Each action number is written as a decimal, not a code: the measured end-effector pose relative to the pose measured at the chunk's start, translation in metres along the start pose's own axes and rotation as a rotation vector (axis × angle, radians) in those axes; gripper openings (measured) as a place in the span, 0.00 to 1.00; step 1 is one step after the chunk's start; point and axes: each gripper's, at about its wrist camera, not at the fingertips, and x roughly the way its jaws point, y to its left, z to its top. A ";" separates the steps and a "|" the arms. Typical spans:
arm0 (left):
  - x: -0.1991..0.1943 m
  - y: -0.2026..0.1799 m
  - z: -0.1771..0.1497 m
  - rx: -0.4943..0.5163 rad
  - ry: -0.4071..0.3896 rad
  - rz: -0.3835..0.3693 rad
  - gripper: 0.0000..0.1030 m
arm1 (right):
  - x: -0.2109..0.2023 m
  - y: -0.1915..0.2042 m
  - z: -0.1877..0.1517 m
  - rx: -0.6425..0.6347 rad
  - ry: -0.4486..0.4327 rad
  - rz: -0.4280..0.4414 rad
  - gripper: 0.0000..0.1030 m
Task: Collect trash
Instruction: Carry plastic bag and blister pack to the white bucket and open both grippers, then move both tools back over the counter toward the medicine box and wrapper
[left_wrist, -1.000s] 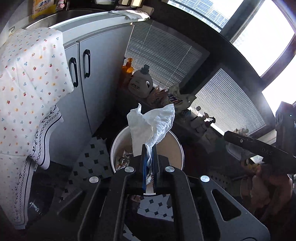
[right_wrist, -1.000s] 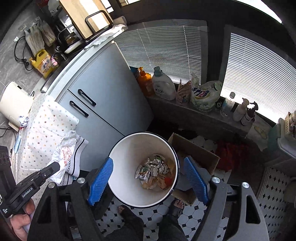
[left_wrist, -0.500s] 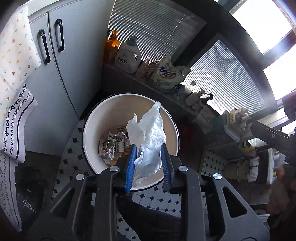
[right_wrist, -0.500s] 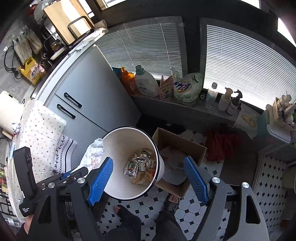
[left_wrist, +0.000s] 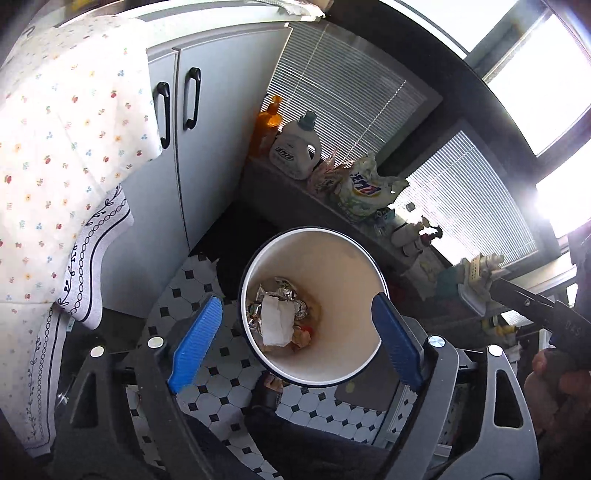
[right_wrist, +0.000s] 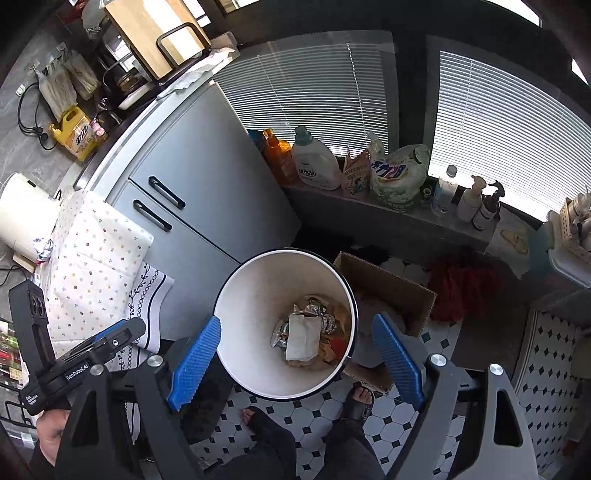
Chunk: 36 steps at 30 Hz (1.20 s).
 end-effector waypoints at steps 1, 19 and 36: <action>-0.011 0.008 0.001 -0.010 -0.017 0.012 0.84 | 0.001 0.009 0.003 -0.012 -0.003 0.009 0.84; -0.192 0.178 -0.003 -0.243 -0.298 0.238 0.94 | 0.009 0.202 0.025 -0.199 -0.049 0.168 0.92; -0.261 0.318 0.001 -0.264 -0.365 0.342 0.94 | 0.026 0.343 -0.002 -0.287 -0.066 0.200 0.92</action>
